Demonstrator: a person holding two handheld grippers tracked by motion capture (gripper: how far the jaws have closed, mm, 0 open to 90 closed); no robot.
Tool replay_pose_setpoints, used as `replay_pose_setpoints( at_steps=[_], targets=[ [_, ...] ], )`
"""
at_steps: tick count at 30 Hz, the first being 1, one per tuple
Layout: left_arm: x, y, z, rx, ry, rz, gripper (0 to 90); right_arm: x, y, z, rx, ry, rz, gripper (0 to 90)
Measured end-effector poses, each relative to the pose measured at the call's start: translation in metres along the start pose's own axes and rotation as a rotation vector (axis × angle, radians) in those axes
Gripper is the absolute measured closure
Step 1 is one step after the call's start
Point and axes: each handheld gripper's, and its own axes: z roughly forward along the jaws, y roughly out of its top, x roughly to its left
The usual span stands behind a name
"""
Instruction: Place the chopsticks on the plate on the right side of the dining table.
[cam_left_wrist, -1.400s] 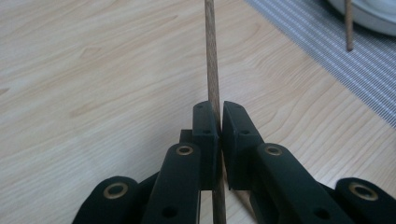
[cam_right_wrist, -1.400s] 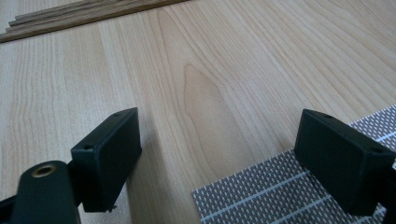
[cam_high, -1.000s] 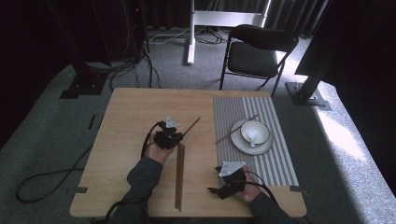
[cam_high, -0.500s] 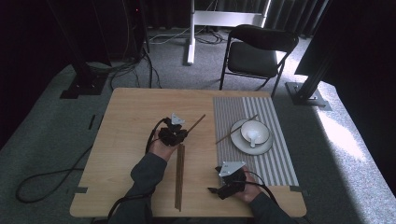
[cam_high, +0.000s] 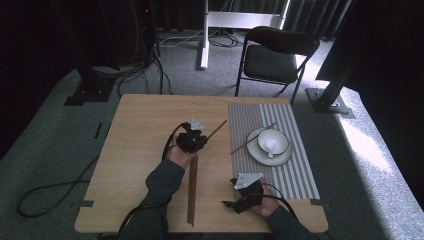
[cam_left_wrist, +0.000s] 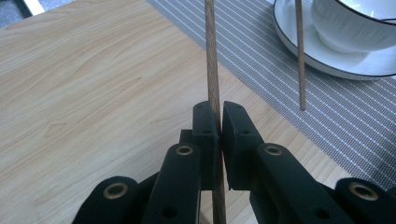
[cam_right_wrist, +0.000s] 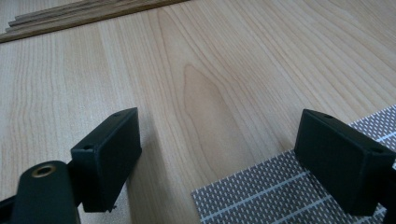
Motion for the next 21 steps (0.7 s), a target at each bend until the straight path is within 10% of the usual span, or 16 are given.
replay_pose_setpoints(
  at_steps=[21],
  targets=[
    [-0.016, 0.024, 0.020, -0.004, -0.039, 0.053, 84.4, 0.000, 0.000, 0.000, 0.000, -0.001, -0.003, 13.7]
  ],
)
